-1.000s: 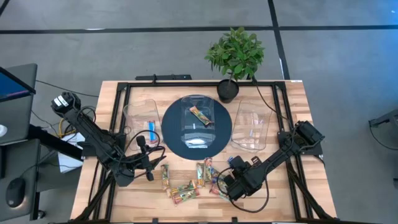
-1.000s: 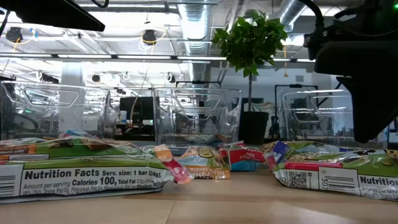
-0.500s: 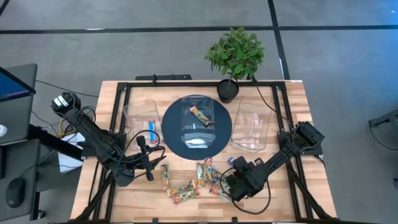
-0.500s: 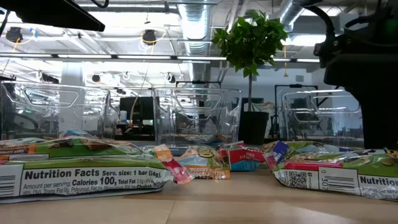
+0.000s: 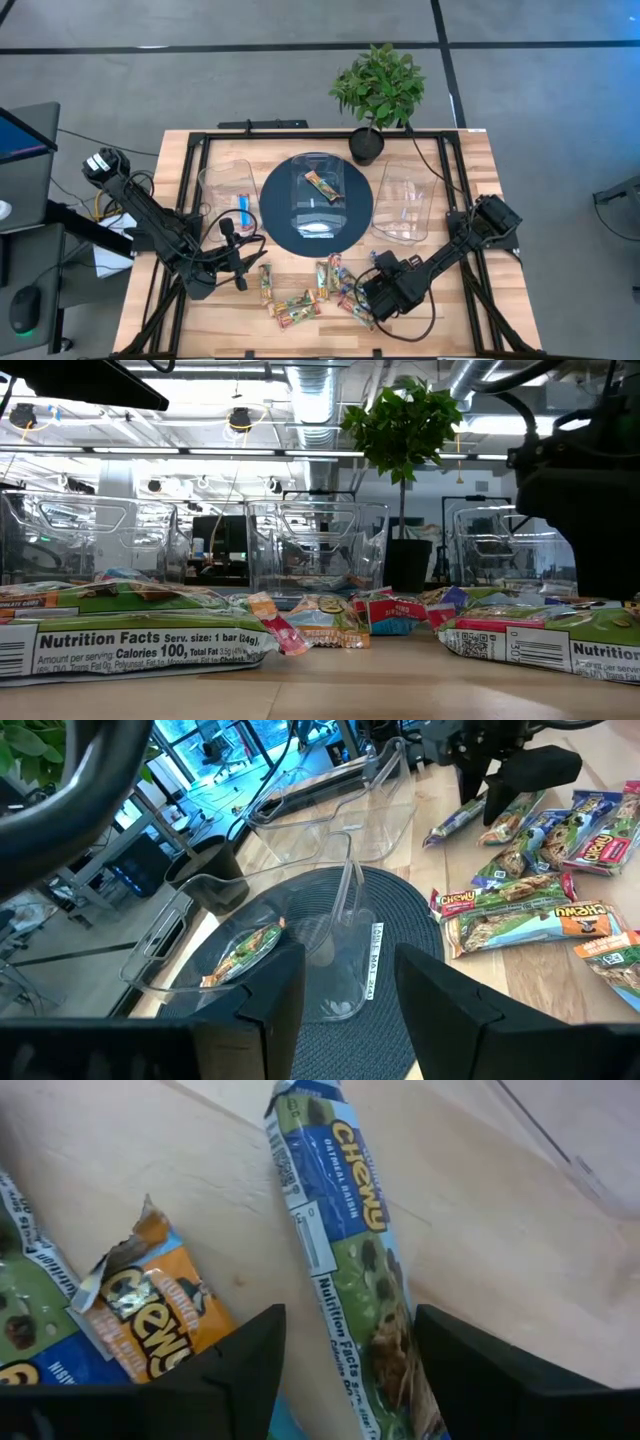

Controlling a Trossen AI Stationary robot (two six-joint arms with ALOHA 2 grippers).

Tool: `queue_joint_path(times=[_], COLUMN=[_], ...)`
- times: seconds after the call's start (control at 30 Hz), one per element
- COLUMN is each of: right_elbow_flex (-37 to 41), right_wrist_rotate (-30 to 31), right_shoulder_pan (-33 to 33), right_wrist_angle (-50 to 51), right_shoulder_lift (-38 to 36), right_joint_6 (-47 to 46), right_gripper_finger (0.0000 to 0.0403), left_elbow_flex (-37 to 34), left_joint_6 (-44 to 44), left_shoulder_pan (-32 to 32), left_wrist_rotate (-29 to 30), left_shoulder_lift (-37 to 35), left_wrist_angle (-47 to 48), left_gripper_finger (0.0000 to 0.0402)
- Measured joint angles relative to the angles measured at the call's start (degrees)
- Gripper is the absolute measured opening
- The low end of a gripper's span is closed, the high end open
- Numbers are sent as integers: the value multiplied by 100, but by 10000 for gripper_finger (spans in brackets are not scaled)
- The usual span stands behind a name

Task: Pick and place Granola Bars by type
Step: Put the blue granola bar into the right transparent bin

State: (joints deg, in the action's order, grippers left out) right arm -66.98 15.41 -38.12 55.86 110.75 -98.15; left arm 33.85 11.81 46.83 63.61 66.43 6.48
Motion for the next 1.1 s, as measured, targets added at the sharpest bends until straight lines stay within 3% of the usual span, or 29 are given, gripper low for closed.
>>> queue_joint_path(times=[0.17, 0.6, 0.83, 1.1], right_elbow_flex=[0, 7, -366, -1457], right_wrist_rotate=[-12, -46, 442, 1389], right_shoulder_pan=[2, -5, -123, -242], right_wrist_angle=[-39, -126, -13, 1001], right_shoulder_lift=[1, 3, 27, 25], right_joint_6=[17, 381, 716, 1016], right_gripper_finger=[188, 53, 39, 40], left_elbow_flex=[0, 0, 0, 0], left_joint_6=[0, 0, 0, -2], left_shoulder_pan=[0, 0, 0, 0], left_wrist_rotate=[0, 2, 2, 3], left_shoulder_lift=[0, 2, 2, 2], left_wrist_angle=[0, 2, 2, 4], left_gripper_finger=[151, 151, 151, 151])
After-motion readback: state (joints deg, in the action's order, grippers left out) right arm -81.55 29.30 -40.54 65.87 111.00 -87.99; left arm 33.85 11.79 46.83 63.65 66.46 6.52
